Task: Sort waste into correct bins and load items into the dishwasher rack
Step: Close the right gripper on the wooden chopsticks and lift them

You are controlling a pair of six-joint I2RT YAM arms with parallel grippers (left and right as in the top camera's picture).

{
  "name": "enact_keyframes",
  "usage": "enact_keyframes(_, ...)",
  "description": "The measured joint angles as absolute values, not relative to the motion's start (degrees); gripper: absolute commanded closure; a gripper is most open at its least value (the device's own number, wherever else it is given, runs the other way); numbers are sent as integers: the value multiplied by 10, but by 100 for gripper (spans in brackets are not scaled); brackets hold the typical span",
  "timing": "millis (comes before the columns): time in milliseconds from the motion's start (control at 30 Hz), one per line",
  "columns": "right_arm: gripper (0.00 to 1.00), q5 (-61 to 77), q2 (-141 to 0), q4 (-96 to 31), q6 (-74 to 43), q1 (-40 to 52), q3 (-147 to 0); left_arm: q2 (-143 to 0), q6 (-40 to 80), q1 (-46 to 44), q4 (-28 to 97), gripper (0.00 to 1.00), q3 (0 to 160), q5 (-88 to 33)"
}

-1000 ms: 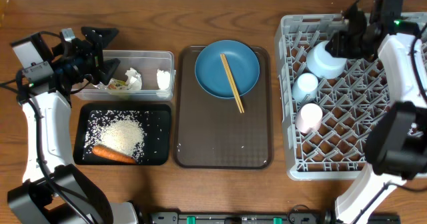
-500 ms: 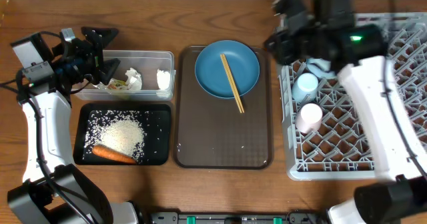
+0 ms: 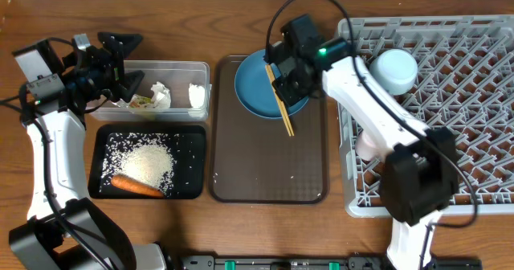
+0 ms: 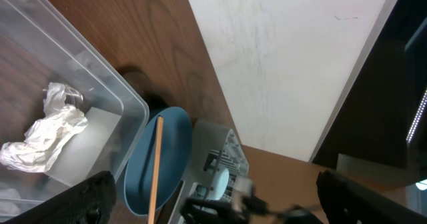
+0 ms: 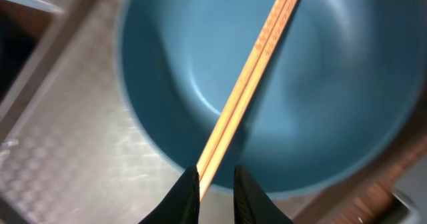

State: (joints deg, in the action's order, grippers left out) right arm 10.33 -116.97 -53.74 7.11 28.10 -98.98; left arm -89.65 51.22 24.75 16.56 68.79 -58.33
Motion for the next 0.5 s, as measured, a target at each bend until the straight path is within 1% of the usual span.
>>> enact_keyframes(233, 81, 92, -1220, -528, 71, 281, -988, -896, 512, 248, 165, 2, 688, -583)
enact_keyframes(500, 81, 91, -1225, -530, 71, 281, -988, -896, 512, 248, 165, 2, 688, -583)
